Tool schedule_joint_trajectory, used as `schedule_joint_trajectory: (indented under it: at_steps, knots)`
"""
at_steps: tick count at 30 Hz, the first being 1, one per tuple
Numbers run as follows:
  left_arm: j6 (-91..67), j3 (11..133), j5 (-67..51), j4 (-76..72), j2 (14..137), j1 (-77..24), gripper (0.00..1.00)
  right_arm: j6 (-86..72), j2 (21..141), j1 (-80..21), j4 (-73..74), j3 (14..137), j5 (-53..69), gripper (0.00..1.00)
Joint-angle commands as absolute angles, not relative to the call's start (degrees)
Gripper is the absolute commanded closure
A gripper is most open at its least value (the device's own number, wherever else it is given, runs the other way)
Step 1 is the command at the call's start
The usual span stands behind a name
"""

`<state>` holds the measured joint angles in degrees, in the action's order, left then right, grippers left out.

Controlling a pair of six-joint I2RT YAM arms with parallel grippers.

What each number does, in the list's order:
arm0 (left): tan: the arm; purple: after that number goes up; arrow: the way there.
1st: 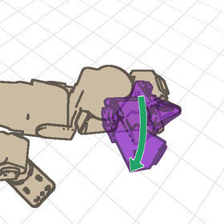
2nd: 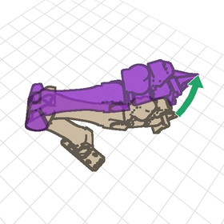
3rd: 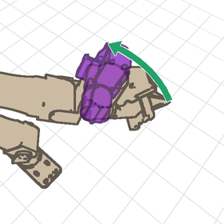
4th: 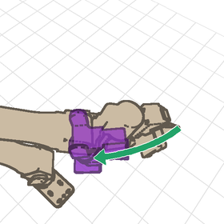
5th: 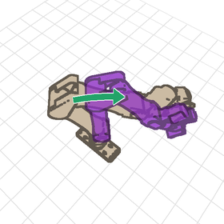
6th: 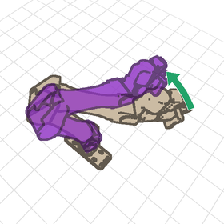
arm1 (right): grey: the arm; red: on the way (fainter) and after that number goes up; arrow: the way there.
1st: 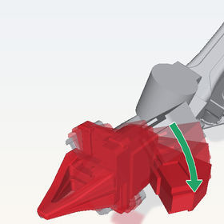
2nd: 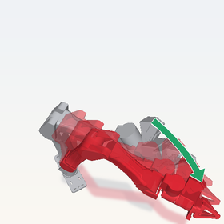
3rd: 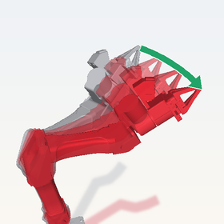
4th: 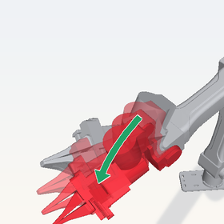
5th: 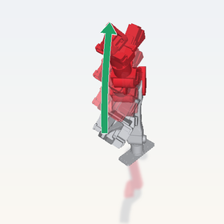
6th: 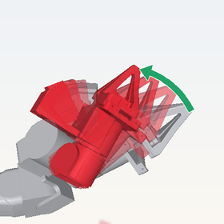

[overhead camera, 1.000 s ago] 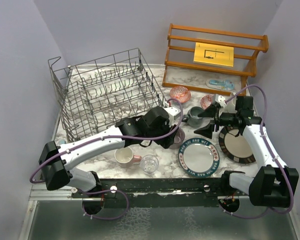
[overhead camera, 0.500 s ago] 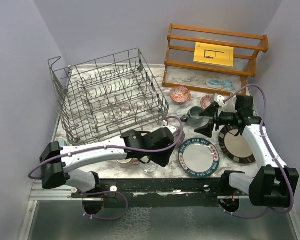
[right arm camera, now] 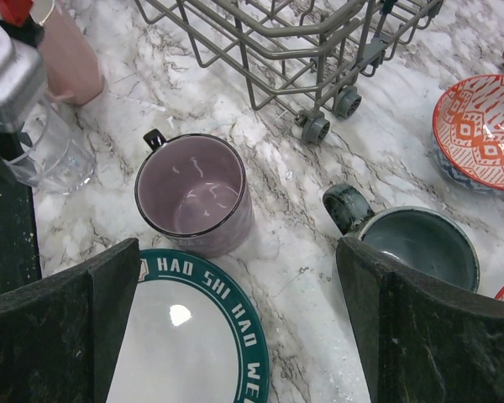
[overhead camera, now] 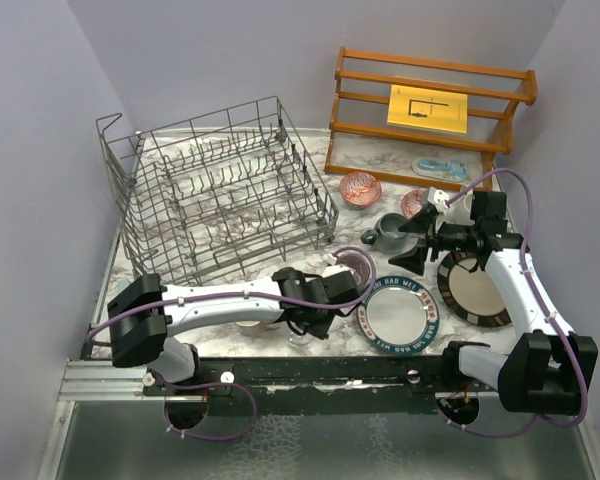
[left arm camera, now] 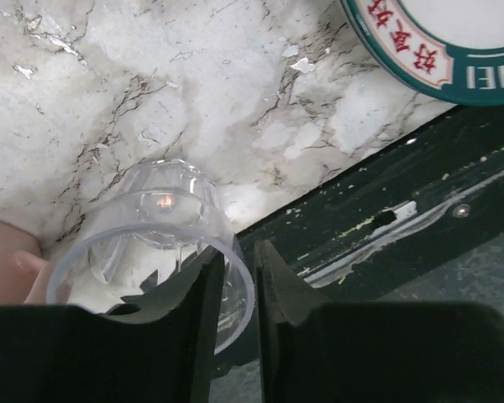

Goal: Load the mixed dishes into the dish rack
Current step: Pick up the cup at the center of the board.

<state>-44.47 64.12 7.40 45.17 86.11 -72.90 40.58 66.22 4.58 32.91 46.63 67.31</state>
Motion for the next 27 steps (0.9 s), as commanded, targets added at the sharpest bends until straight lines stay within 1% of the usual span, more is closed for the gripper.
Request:
schedule_joint_trajectory:
  at_steps: [1,5,10,13,16,19,21,24,27]
  knots:
    - [-44.48,62.96,7.91,43.68,88.88,-73.37,0.89,40.34,66.09,4.42,31.97,46.58,67.20,0.00]
    - [-44.50,62.32,7.84,41.80,87.48,-73.47,1.00,40.34,66.09,4.39,32.08,46.57,67.44,0.00]
    - [-43.67,63.58,7.57,40.56,84.11,-73.43,1.00,40.17,66.09,4.39,32.66,46.97,68.35,0.00]
    - [-42.23,64.93,6.44,37.82,79.18,-73.15,1.00,40.84,65.89,4.39,34.25,47.98,70.36,0.00]
    - [-40.38,64.59,3.16,31.39,73.19,-71.20,1.00,41.36,65.41,4.41,36.34,49.56,73.40,0.00]
    - [-38.10,63.64,-0.37,23.19,68.08,-67.14,1.00,40.36,65.33,4.45,39.10,52.96,76.90,0.00]
    - [-36.40,63.46,-2.71,17.55,65.80,-63.12,1.00,35.98,65.83,4.48,39.47,56.49,78.45,0.00]
    - [-35.62,62.91,-6.04,6.32,64.66,-56.80,1.00,24.97,67.05,4.64,37.49,63.15,79.15,0.00]
    - [-35.73,62.43,-6.75,-3.40,65.55,-53.08,1.00,8.87,67.60,5.65,29.44,68.37,79.73,0.00]
